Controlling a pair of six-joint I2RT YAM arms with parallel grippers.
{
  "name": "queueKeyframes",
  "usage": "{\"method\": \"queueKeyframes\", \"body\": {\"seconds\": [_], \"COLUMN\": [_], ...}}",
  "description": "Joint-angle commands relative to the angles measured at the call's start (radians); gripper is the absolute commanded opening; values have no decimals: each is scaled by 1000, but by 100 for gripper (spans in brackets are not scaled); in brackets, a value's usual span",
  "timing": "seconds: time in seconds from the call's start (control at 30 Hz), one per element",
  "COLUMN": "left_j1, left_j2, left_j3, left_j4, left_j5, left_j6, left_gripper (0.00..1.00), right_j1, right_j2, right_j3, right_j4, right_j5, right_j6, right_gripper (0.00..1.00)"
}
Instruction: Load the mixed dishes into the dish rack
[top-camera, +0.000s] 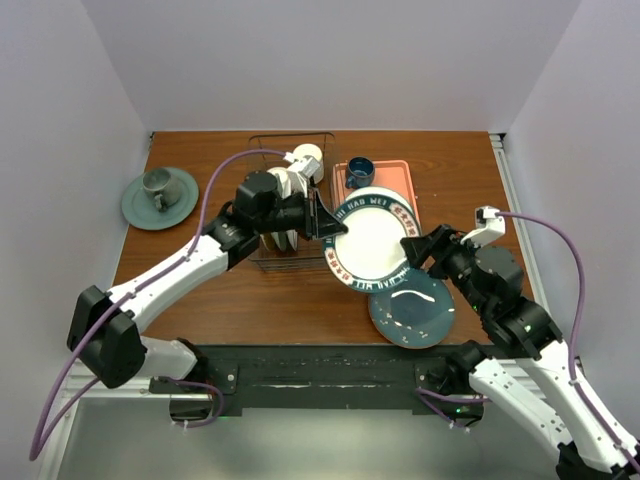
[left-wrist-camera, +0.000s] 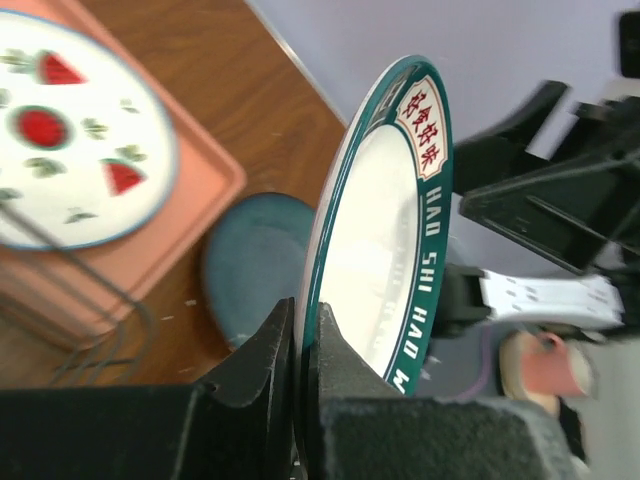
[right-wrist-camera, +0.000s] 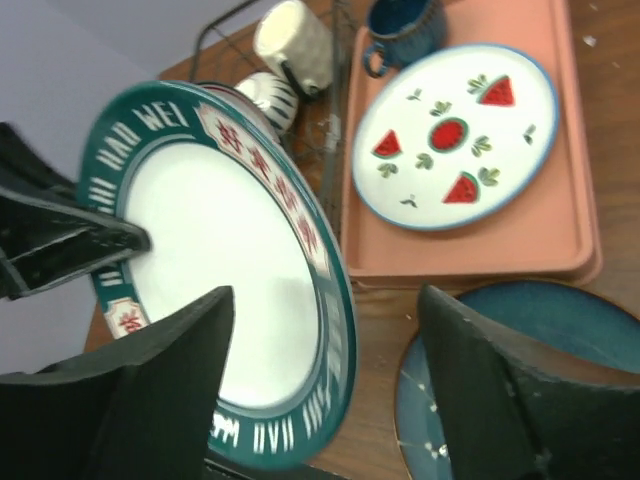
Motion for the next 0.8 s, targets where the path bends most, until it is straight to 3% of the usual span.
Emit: {"method": "queueKeyframes", "body": {"seconds": [0.0,0.3,0.77], "left_j1": [12,11,-23], "left_j2": [-89,-104,75], "left_j3": [161,345,578], "left_j4": [-290,-614,-792], "left_j5": [-328,-929,-1275], "left_j6": [114,86,94], "left_gripper": [0,0,0], "right_j1": [0,0,-1], "right_j2": [72,115,158], "right_j3": [76,80,56], "right_j4": [-106,-124,-109], "right_j5": [157,238,251], "right_j6": [-11,9,15], "right_gripper": [83,85,84]}}
